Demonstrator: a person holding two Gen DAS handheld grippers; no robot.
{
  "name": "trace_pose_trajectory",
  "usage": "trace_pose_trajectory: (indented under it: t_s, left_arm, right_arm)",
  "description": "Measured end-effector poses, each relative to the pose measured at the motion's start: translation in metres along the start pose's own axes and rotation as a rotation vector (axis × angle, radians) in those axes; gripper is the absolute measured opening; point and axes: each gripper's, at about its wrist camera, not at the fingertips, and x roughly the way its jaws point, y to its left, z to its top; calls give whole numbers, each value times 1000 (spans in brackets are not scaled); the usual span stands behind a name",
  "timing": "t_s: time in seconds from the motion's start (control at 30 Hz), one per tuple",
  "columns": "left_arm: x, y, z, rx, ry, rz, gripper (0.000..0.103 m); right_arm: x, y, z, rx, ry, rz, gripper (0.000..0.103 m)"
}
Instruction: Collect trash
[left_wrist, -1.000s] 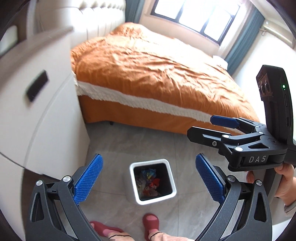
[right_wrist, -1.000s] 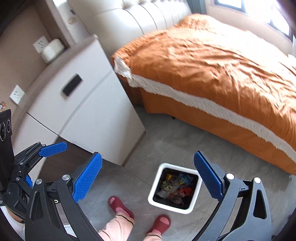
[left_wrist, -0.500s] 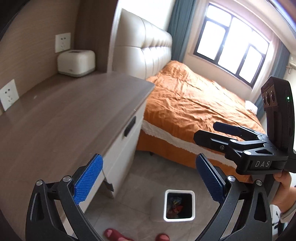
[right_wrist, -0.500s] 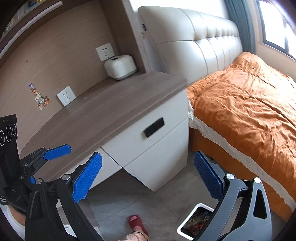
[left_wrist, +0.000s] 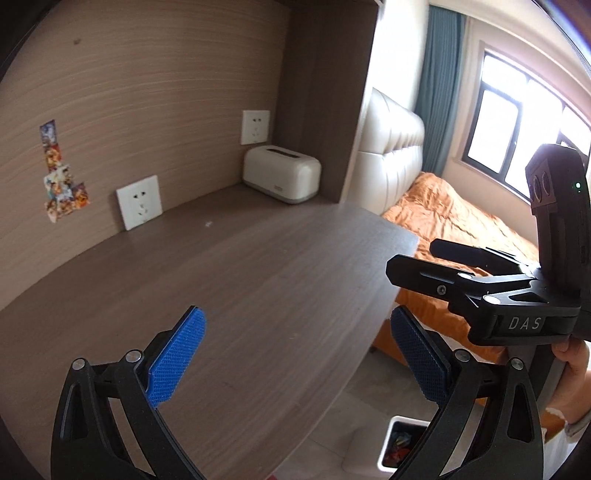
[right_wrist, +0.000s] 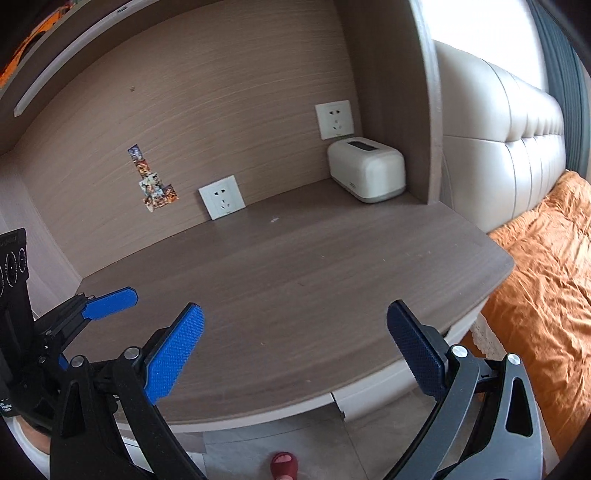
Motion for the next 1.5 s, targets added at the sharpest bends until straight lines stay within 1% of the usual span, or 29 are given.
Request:
trace_pose_trajectory:
  t_s: [0.27,0.43,0.67,0.87,0.93,1.1,1.23,1.3,1.4,1.5]
  left_arm:
    - [-29,61,7,-67,-39,145,98]
    - [-41,94,8,-116,-45,167,98]
    - [-48,126,15,-129,-66,210,98]
    - [-52,148,23,-138,-77,218,98]
    - [-51,154,25,-136,-71,208,98]
    - [-49,161,28,-115,-65,200,98]
    - [-46,165,30,-115,-51,216,98]
    - [-45,169,31,-130,-41,219,98]
    - [-41,176,31,-157,-24,243,98]
    - [-38,182,29,-180,-10,231,98]
  right_arm:
    - [36,59,29,-82,13,106,99]
    - [50,95,44,-127,1,151,99]
    - [64,127,61,-151,-16,180,99]
    - [73,141,70,-160,-22,175,99]
    - [74,143,71,-160,-23,175,99]
    - [81,147,75,-160,-15,167,99]
    - [85,150,77,-159,-10,163,99]
    - [86,151,77,-159,-8,157,99]
    - [90,151,78,-158,-3,154,99]
    - [92,153,79,-162,-1,149,99]
